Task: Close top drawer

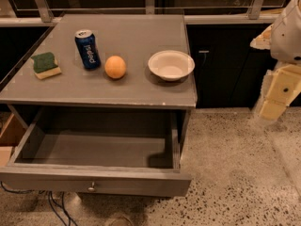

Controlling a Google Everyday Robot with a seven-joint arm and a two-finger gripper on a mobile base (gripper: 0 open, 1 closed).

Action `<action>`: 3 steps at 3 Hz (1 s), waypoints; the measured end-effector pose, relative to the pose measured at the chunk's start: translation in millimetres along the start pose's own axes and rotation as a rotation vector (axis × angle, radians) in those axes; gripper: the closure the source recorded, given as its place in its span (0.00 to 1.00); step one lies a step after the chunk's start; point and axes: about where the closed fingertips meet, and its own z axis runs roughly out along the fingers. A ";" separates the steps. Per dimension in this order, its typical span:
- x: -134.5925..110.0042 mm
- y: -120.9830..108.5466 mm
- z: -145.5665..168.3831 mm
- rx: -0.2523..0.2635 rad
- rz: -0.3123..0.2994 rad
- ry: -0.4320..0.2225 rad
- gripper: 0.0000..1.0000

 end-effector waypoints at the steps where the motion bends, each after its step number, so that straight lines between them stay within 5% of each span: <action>1: 0.0 0.0 0.0 0.000 0.000 0.000 0.00; 2: 0.0 0.0 0.0 0.000 0.000 0.000 0.10; 3: 0.0 0.0 0.0 0.000 0.000 0.000 0.34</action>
Offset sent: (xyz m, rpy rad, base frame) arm 0.0000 0.0000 0.0000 0.0000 0.0000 0.0000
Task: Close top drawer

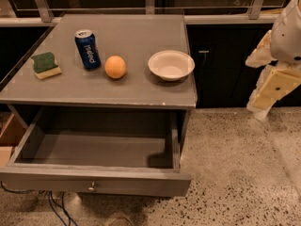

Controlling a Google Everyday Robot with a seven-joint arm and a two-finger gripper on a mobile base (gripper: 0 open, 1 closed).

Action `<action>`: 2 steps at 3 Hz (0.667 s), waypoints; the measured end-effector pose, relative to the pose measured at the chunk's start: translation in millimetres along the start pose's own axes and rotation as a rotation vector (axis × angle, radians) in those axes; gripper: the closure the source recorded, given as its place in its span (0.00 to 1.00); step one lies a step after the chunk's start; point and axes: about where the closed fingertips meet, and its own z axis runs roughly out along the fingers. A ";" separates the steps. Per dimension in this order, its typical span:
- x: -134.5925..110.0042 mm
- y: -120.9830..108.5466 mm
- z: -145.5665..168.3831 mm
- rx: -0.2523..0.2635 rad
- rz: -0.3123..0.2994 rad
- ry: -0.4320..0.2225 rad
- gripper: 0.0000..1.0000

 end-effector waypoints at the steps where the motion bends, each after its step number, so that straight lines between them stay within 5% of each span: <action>1: 0.0 0.0 0.0 0.000 0.000 0.000 0.55; 2: 0.0 0.0 0.0 0.000 0.000 0.000 0.80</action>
Offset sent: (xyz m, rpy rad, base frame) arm 0.0000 0.0000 0.0000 0.0000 0.0000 0.0000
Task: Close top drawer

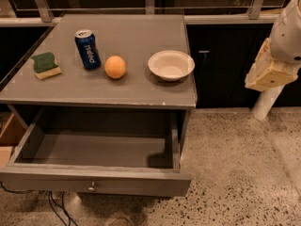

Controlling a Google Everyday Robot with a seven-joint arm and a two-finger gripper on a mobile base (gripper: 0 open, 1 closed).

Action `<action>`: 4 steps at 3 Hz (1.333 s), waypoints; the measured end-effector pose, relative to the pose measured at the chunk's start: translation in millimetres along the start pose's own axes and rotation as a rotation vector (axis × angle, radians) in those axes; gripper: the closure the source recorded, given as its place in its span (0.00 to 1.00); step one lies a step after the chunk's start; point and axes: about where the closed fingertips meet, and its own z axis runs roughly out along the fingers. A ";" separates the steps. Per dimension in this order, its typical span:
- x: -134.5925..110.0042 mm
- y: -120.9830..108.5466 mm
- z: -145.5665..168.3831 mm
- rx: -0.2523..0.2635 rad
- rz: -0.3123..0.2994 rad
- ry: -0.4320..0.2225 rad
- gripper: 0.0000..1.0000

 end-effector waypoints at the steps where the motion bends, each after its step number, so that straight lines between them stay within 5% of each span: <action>1: 0.0 3.7 0.2 -0.001 0.001 0.001 1.00; 3: -4.8 63.7 7.8 -0.033 0.013 0.020 1.00; 4: -9.6 102.9 22.3 -0.107 0.011 0.014 1.00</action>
Offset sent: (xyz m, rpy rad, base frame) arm -0.0474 0.0131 -0.0213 -0.0070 0.0496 -0.0092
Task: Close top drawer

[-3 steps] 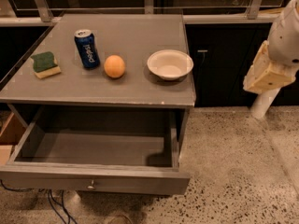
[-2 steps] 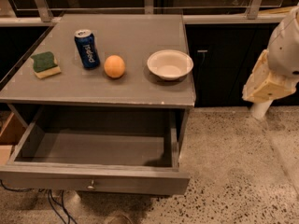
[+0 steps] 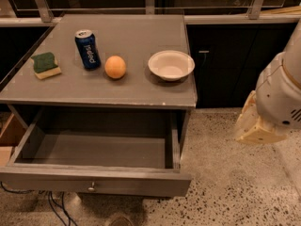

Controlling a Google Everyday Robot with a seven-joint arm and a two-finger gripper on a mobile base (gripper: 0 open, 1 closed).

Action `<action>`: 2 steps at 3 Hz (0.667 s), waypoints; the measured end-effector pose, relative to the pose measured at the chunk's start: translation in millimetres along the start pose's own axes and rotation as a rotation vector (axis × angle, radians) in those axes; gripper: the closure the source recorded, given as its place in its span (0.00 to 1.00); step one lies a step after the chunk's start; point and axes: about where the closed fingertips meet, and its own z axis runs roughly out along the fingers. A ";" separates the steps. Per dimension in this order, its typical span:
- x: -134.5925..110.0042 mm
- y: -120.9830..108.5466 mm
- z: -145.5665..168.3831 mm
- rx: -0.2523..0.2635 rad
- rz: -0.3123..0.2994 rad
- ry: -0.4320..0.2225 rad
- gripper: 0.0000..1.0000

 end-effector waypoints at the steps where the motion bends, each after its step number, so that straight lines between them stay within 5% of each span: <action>1: -1.9 2.8 -1.6 0.005 -0.006 0.000 1.00; 2: -6.6 27.0 8.5 -0.018 0.006 -0.012 1.00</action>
Offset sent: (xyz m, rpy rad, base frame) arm -0.0605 0.0339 -0.0443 0.0547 0.0875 -0.0137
